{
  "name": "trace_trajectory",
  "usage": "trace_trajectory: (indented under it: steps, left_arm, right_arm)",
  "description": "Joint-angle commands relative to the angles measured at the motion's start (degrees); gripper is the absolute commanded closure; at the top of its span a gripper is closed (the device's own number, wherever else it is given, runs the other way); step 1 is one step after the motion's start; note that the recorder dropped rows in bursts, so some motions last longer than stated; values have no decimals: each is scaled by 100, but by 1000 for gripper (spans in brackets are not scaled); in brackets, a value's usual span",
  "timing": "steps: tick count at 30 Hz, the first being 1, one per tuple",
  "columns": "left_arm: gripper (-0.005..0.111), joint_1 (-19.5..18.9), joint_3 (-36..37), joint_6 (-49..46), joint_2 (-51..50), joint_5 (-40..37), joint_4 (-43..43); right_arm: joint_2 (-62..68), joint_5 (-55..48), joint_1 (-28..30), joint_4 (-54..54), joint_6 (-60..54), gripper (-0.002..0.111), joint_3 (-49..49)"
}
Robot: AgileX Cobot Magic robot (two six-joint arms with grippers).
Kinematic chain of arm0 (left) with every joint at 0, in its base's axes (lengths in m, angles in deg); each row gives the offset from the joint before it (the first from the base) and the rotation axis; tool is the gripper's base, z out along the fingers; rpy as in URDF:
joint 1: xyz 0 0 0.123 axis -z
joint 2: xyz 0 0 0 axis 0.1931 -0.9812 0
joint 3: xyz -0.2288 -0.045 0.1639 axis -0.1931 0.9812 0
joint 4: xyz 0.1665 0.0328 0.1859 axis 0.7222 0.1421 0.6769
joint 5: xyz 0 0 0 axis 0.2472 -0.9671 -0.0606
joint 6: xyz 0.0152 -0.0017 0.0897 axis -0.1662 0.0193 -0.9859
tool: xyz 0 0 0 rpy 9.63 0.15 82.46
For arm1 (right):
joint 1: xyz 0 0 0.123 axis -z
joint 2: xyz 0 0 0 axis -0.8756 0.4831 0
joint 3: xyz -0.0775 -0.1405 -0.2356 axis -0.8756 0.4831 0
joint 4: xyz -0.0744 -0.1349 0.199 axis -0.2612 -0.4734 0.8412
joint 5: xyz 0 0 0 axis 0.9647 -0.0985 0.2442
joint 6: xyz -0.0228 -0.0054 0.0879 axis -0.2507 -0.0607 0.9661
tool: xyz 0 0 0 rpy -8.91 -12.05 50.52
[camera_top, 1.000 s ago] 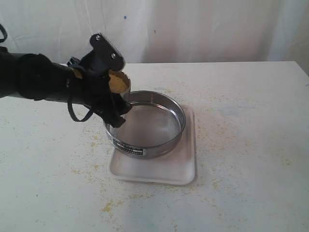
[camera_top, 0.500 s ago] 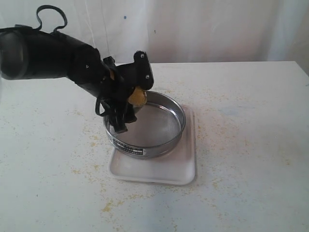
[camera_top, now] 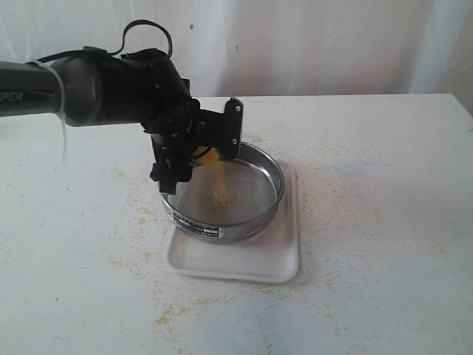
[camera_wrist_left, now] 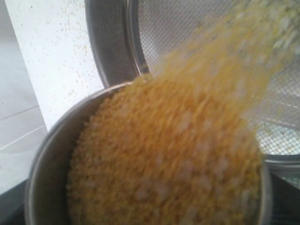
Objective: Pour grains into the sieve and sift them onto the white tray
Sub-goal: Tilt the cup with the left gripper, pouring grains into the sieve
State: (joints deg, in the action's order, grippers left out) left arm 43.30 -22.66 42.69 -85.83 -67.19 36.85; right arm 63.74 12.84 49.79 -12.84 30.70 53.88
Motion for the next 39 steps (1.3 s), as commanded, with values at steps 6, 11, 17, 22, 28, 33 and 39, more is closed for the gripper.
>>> trace_trajectory:
  steps: [6, 11, 17, 22, 28, 33, 39]
  left_arm:
    - [107, 318, -47, 120, -224, -93, 727]
    - [107, 446, -47, 165, -336, -152, 1373]
    - [107, 614, -47, 296, -499, -494, 2580]
    - [107, 770, -47, 296, -554, -657, 3573]
    - [107, 866, -47, 196, -574, -686, 4265]
    - [107, 949, -35, -503, -638, -758, 4466]
    - [107, 1112, 26, -667, -722, -939, 5084]
  right_arm:
    - [-22, 35, -19, -45, 21, 108, 34]
    - [-22, 35, -19, -45, 21, 108, 34]
    - [-22, 35, -19, -45, 21, 108, 34]
    - [-22, 35, -19, -45, 21, 108, 34]
    - [-22, 35, -19, -45, 21, 108, 34]
    - [-22, 35, -19, -45, 21, 108, 34]
    - [-22, 35, -19, -45, 21, 108, 34]
